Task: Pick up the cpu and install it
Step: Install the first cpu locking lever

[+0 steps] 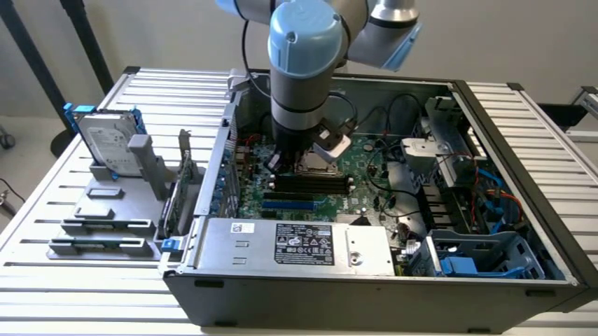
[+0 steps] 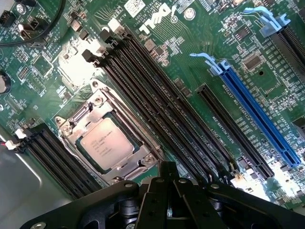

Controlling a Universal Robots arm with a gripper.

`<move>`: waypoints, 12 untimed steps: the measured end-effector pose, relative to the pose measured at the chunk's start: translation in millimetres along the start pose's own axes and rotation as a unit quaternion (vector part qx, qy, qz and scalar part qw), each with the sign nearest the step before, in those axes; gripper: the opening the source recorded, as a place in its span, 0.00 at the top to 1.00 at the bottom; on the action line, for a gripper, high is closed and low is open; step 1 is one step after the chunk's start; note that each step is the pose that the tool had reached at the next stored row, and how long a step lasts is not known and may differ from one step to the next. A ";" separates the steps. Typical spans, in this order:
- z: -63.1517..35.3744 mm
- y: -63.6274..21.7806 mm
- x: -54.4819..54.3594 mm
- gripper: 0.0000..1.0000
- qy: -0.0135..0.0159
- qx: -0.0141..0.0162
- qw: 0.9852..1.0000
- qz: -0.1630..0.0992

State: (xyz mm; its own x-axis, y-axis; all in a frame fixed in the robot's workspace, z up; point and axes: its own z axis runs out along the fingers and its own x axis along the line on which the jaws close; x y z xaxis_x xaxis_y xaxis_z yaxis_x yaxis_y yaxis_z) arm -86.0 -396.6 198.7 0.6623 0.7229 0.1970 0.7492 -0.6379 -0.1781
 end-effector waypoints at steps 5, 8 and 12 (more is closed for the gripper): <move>4.0 -0.7 -0.5 0.89 0.000 0.000 1.000 0.000; 4.4 -0.9 -0.7 0.89 0.000 0.000 1.000 0.000; 4.5 -0.9 -0.7 0.89 0.000 -0.001 1.000 0.001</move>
State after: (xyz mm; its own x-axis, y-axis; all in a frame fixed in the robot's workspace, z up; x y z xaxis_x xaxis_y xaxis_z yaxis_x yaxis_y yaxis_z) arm -87.2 -395.3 194.4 0.6631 0.7223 0.1962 0.7485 -0.6390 -0.1772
